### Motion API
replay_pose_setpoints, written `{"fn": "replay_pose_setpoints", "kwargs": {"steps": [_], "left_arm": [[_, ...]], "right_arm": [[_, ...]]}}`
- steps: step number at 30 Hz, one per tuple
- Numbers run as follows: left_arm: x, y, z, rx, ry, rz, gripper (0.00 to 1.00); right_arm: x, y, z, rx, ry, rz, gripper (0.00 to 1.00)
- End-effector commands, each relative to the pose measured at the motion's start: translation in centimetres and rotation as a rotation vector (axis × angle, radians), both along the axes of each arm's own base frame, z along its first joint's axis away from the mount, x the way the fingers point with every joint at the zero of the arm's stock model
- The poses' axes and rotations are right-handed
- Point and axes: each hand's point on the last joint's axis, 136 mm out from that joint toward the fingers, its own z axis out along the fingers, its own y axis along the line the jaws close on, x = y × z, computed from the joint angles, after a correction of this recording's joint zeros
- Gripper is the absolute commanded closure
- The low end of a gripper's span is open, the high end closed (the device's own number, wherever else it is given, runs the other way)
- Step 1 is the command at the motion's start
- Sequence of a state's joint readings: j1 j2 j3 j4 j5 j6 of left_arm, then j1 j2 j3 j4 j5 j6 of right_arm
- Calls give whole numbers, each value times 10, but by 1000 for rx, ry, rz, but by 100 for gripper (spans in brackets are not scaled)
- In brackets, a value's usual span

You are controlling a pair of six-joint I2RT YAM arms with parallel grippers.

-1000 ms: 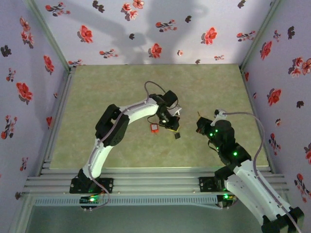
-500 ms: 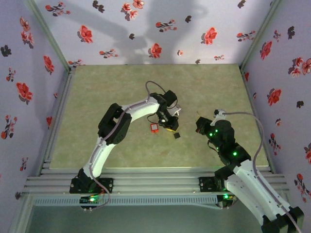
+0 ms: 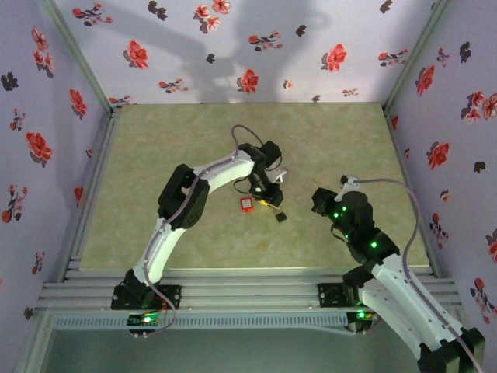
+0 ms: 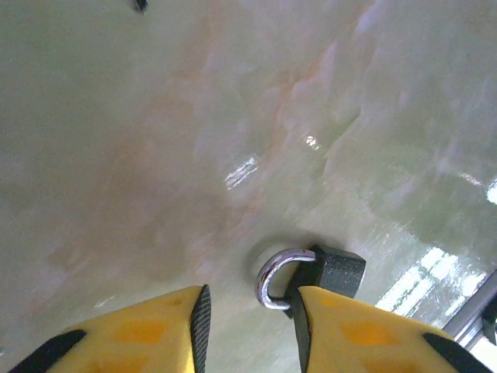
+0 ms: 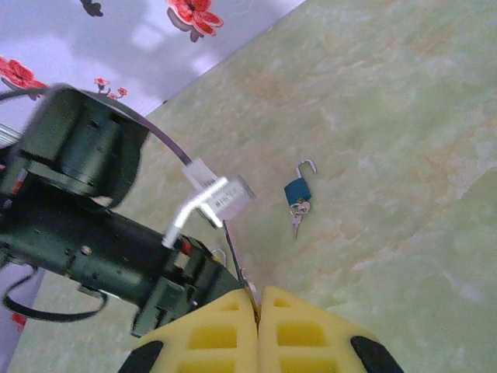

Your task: Lock with the key

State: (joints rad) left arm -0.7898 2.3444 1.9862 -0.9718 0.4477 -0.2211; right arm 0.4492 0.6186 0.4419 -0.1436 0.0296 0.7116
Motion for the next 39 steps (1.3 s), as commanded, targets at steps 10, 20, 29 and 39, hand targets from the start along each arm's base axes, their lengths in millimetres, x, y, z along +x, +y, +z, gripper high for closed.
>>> {"fn": "replay_pose_setpoints", "kwargs": {"steps": [10,20,29,39], "left_arm": [[46,56,146,-148,-352,137,25],[73,156,202,-217,-676,496,0],[65,252,217,-46,-923,854,0],[50,290,231,-23,-1029,993,0]], "right_arm": [[8,27,-48,-29,180,117,100],[14,45,-92,-79,338,200,100],[14,71,-120,-167,428,296,100],[18,68,-135,-264,466,280,100]]}}
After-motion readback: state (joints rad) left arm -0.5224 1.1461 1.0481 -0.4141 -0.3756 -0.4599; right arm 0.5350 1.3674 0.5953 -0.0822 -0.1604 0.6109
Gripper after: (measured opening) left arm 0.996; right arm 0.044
